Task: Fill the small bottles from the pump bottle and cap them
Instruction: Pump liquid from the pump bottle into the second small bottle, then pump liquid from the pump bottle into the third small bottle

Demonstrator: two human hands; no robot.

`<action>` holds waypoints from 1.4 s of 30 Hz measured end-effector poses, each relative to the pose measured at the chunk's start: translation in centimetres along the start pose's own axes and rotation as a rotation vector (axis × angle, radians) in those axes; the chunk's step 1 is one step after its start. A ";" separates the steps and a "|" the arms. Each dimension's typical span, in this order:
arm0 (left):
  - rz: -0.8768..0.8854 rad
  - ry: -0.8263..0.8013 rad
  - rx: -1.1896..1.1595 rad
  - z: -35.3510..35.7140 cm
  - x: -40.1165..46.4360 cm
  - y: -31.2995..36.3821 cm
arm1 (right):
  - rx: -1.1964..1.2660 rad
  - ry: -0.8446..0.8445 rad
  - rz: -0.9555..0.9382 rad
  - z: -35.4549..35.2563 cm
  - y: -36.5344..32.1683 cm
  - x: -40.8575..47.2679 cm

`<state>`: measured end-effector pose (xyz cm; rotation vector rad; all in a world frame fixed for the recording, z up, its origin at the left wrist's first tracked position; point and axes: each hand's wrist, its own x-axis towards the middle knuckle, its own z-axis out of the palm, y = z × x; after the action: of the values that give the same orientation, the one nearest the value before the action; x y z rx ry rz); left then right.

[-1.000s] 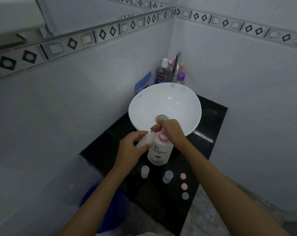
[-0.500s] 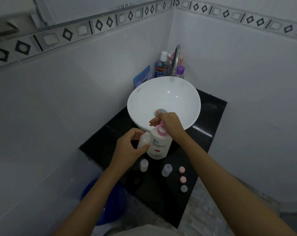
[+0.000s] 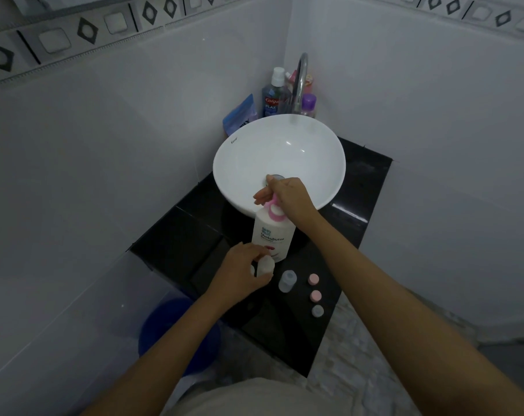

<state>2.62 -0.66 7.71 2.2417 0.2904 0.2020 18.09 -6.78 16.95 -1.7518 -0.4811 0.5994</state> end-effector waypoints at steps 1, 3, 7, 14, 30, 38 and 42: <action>0.032 -0.001 0.089 0.3 0.2 -0.3 | 0.000 -0.002 0.001 0.0 0.0 0.0; 0.069 -0.012 0.241 1.0 0.4 -0.8 | -0.005 -0.005 0.002 0.0 0.0 -0.1; 0.091 -0.040 0.381 2.0 0.6 -1.5 | -0.015 -0.003 0.008 0.0 0.0 -0.1; 0.059 -0.161 0.537 2.8 1.0 -2.0 | -0.011 0.000 0.004 0.1 0.0 0.0; 0.278 0.003 0.611 3.2 0.8 -1.2 | -0.021 -0.005 -0.014 0.0 0.3 0.2; 0.197 -0.203 0.734 4.8 1.8 1.0 | -0.012 -0.012 -0.002 -0.1 0.5 0.2; 0.170 -0.205 0.730 5.2 1.7 0.7 | -0.003 -0.008 0.006 0.0 0.5 0.3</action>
<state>5.61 -4.50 5.06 2.9858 0.0587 -0.0628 18.32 -6.77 16.47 -1.7549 -0.4826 0.6104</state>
